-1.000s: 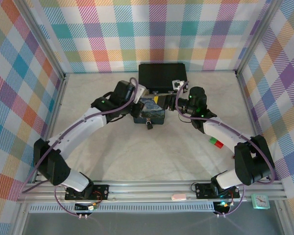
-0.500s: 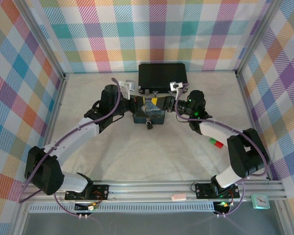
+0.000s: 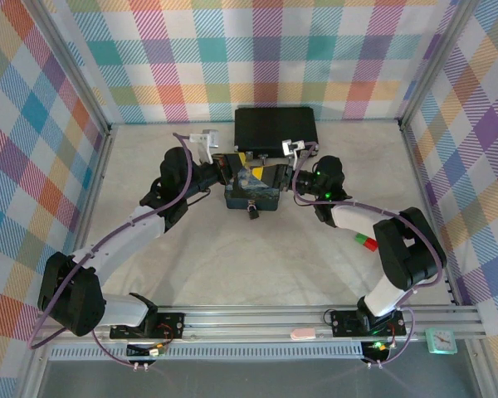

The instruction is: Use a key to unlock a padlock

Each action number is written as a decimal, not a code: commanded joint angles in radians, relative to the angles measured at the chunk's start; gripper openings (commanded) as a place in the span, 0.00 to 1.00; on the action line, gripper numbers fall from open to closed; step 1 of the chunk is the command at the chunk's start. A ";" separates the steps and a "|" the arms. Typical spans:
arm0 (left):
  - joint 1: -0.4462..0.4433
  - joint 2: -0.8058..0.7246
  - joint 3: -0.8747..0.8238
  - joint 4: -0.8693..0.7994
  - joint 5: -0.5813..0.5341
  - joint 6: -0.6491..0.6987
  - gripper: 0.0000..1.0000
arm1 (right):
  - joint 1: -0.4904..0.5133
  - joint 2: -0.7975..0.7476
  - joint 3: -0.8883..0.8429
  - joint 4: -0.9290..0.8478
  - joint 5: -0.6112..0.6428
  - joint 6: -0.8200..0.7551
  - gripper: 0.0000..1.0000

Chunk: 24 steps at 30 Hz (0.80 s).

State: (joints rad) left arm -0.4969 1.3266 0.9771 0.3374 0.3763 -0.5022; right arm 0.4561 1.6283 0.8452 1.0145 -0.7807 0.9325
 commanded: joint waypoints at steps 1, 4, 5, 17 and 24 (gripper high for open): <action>0.010 -0.012 -0.011 0.057 0.022 -0.016 0.00 | 0.008 -0.014 0.025 0.066 -0.017 0.011 0.45; 0.009 -0.008 -0.012 0.058 0.030 -0.020 0.00 | 0.010 -0.015 0.028 0.067 -0.015 0.012 0.45; 0.010 -0.007 -0.012 0.059 0.032 -0.022 0.00 | 0.012 -0.015 0.030 0.067 -0.015 0.012 0.45; 0.009 -0.002 -0.012 0.074 0.058 -0.042 0.00 | 0.031 0.028 0.073 0.089 -0.019 0.030 0.36; 0.009 -0.005 -0.019 0.095 0.050 -0.056 0.00 | 0.043 0.048 0.086 0.109 -0.026 0.051 0.26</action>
State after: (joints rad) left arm -0.4946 1.3266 0.9691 0.3706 0.4099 -0.5396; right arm 0.4896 1.6642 0.8948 1.0653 -0.7876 0.9668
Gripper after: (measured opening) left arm 0.048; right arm 0.275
